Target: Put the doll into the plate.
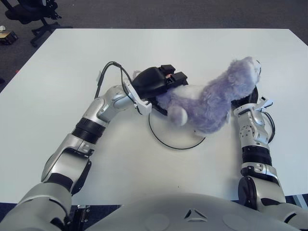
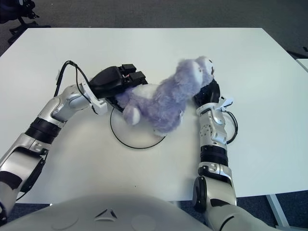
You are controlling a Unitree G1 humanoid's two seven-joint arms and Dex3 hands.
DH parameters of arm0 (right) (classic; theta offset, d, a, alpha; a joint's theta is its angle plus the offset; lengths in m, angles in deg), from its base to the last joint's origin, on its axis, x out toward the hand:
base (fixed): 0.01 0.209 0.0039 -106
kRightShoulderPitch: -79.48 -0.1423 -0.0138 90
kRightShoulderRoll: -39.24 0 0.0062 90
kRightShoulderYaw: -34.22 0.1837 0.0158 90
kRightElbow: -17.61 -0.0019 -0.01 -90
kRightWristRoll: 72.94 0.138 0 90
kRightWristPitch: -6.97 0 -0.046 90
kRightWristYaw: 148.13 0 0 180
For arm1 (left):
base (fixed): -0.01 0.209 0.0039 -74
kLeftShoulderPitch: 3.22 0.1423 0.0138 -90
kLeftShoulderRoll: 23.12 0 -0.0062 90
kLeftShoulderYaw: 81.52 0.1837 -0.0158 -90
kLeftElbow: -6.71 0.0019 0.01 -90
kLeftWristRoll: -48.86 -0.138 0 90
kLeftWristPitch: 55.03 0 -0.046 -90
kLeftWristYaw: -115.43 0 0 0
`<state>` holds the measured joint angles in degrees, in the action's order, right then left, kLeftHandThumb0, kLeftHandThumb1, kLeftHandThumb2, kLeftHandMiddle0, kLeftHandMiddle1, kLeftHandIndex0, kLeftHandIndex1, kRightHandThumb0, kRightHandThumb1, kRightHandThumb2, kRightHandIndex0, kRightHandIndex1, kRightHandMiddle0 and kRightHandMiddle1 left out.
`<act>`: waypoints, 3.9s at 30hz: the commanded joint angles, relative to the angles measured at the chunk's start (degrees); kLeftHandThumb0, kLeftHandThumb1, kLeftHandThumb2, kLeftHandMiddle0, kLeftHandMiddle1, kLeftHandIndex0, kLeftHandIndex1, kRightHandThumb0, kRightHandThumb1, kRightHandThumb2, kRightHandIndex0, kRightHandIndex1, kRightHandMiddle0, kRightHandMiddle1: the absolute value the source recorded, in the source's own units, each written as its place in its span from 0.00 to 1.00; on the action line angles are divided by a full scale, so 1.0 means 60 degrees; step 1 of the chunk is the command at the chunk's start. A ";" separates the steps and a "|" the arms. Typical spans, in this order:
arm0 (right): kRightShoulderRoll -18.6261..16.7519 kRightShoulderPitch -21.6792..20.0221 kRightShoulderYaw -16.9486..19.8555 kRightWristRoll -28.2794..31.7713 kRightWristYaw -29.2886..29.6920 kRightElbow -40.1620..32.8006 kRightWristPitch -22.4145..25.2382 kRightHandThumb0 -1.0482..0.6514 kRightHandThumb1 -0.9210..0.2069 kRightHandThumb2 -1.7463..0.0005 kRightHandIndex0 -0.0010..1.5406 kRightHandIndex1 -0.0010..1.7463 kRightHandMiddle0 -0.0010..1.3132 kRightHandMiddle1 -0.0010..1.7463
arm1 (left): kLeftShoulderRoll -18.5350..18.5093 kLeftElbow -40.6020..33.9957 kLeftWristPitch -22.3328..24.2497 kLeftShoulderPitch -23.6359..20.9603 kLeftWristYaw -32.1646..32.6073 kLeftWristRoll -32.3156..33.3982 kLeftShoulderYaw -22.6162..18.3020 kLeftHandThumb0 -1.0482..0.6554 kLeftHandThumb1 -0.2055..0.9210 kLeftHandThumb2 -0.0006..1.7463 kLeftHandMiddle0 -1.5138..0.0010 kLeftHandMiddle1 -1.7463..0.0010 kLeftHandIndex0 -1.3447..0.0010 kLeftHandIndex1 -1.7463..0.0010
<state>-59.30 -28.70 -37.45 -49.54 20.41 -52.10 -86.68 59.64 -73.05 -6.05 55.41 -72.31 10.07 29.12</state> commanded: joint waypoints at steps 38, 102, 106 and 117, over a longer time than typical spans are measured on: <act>0.0146 0.0388 -0.0195 -0.0601 0.0120 -0.0072 0.0393 0.40 0.16 0.57 0.50 1.00 0.24 1.00 | -0.0168 -0.0816 0.0518 0.0465 -0.1561 0.1625 -0.0064 0.01 1.00 0.47 0.75 1.00 0.88 0.99; 0.0998 0.0155 -0.0712 -0.1176 -0.0174 -0.0038 0.2178 0.40 0.11 0.62 0.44 1.00 0.21 1.00 | 0.0477 0.0136 0.6140 -0.2588 -0.2368 0.7984 -0.4740 0.09 1.00 0.58 0.67 1.00 0.77 0.98; 0.1007 0.0156 -0.0717 -0.1166 -0.0124 -0.0065 0.2240 0.40 0.10 0.62 0.44 1.00 0.21 1.00 | 0.0586 0.0188 0.6184 -0.2520 -0.1579 0.7658 -0.4895 0.09 1.00 0.57 0.66 1.00 0.77 0.98; 0.1034 0.0132 -0.0683 -0.1125 -0.0096 -0.0031 0.2299 0.40 0.09 0.63 0.44 1.00 0.21 1.00 | 0.0638 0.3103 0.4598 -0.2533 -0.0308 0.7440 -0.5608 0.11 1.00 0.58 0.68 1.00 0.78 0.99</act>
<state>-52.82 -29.76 -41.55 -55.92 19.34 -53.99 -75.47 63.60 -60.93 27.27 39.90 -75.39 55.21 -3.21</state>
